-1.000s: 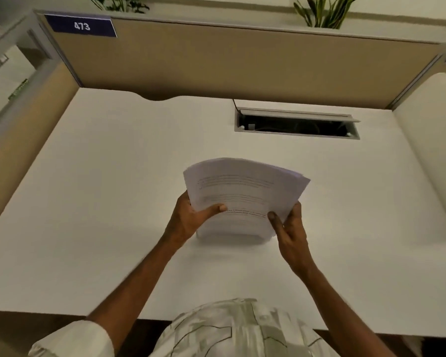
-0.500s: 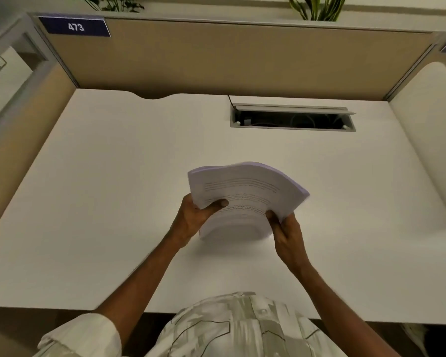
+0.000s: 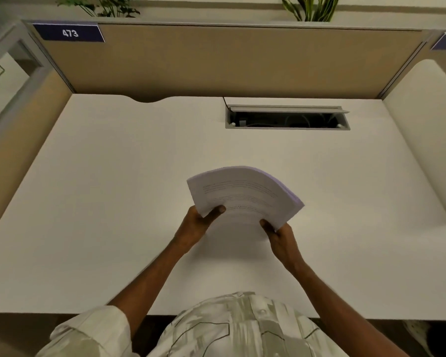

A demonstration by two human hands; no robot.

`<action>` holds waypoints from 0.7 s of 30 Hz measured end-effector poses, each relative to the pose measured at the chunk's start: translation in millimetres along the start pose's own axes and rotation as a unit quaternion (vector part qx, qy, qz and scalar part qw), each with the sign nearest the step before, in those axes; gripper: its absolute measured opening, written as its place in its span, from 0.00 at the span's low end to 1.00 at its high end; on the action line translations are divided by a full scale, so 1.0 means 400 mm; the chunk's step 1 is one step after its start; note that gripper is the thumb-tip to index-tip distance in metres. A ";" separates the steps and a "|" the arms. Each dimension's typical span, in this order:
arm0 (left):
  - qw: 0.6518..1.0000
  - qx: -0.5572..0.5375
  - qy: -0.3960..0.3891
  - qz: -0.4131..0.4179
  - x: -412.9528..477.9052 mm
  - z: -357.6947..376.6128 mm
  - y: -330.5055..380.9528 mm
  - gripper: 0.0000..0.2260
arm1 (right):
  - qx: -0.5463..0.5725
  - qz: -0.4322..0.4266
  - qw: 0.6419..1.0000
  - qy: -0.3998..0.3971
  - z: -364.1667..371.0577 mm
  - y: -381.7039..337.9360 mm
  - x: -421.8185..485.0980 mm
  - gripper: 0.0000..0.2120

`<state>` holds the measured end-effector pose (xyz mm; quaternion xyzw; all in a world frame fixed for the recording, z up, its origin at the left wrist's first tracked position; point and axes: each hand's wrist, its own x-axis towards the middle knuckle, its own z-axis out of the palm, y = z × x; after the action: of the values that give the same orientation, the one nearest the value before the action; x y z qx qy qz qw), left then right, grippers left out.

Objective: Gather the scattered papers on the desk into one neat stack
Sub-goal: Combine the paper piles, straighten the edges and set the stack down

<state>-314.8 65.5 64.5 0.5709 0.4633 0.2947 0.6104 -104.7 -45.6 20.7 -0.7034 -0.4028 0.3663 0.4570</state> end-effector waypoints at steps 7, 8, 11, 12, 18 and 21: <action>0.992 -0.049 0.104 -0.051 -0.006 0.038 -0.001 0.08 | 0.117 0.054 0.990 0.055 -0.020 -0.020 0.034 0.10; 0.987 -0.080 0.125 -0.056 -0.007 0.043 -0.001 0.11 | 0.137 0.066 0.986 0.070 -0.027 -0.018 0.042 0.11; 0.961 -0.202 0.172 -0.081 -0.013 0.069 -0.006 0.13 | 0.253 0.139 0.957 0.040 -0.018 -0.012 0.052 0.16; 0.951 -0.235 0.178 -0.095 -0.017 0.083 -0.010 0.11 | 0.297 0.165 0.940 0.010 0.000 -0.014 0.046 0.18; 0.926 -0.324 0.164 -0.100 -0.010 0.076 -0.014 0.17 | 0.282 0.081 0.955 0.042 0.034 -0.041 0.025 0.18; 0.930 -0.313 0.186 -0.047 0.028 -0.066 0.013 0.22 | 0.184 0.043 0.978 0.089 -0.022 -0.057 0.026 0.15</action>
<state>-333.2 87.4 69.0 0.2634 0.4794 0.4968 0.6738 -97.9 -33.7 43.3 -0.6540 -0.2555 0.3894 0.5961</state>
